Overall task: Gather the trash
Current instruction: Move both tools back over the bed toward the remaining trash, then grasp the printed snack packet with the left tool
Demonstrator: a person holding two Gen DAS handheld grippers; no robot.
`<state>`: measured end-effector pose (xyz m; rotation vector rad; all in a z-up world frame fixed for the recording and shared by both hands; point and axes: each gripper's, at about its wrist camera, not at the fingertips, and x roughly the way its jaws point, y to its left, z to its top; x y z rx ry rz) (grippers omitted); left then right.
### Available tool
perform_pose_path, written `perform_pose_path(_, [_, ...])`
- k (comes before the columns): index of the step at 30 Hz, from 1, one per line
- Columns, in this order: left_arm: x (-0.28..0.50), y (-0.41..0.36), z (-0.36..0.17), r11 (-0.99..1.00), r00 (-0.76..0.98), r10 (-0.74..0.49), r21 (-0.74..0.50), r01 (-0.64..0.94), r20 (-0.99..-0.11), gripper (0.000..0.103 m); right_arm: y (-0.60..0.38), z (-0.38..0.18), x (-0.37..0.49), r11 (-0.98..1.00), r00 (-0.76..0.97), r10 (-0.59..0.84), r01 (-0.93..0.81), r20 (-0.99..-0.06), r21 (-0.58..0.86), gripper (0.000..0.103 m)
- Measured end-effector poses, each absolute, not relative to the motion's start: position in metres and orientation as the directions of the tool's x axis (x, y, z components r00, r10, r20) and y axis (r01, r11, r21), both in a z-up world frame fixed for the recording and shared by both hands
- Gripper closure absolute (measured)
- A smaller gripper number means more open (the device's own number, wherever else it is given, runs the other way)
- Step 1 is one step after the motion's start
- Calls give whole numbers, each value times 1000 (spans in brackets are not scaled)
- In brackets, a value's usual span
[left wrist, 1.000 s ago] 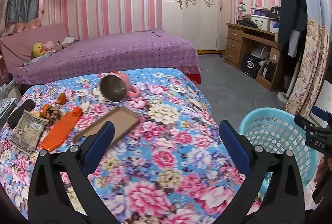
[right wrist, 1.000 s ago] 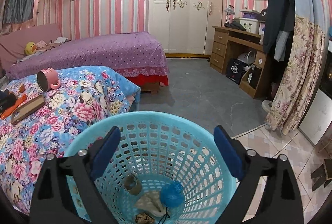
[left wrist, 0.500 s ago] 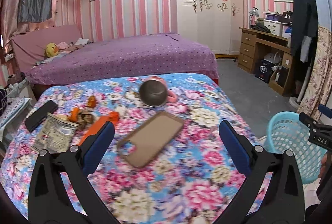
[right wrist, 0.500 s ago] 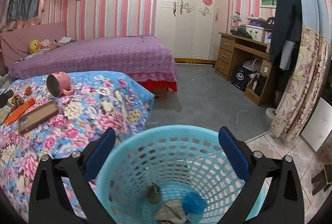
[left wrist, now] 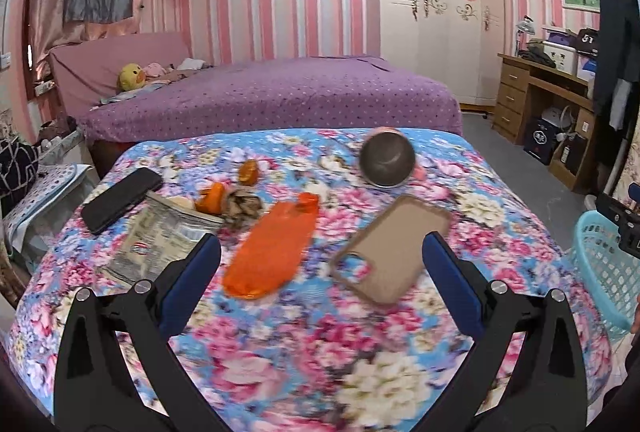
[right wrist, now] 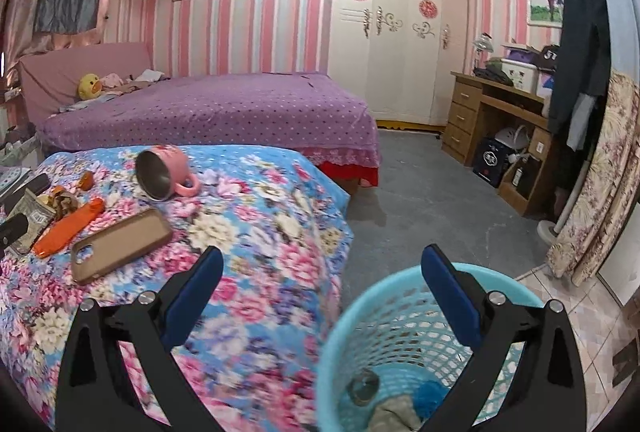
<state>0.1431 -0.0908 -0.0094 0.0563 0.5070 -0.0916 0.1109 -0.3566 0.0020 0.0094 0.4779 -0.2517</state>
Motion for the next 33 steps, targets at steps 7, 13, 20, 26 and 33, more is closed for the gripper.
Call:
perform_pose_path(7, [150, -54, -11, 998, 863, -47, 19, 65, -503, 6, -329, -2, 125, 975, 860, -212, 217, -465, -43, 6])
perform_pose_path(13, [158, -18, -13, 1000, 859, -8, 17, 19, -512, 6, -311, -9, 139, 978, 852, -190, 210, -488, -15, 6])
perform_pose_path(20, [171, 29, -25, 999, 836, 48, 17, -46, -547, 6, -291, -19, 158, 979, 835, -169, 204, -523, 10, 6])
perform_pose_path(26, [188, 66, -39, 998, 793, 39, -20, -64, -608, 9, -266, -30, 174, 976, 813, -208, 209, -544, -60, 5])
perform_pose_path(33, [206, 87, -60, 997, 730, 13, -49, -64, -683, 26, -254, -35, 182, 968, 797, -247, 225, -551, -110, 5])
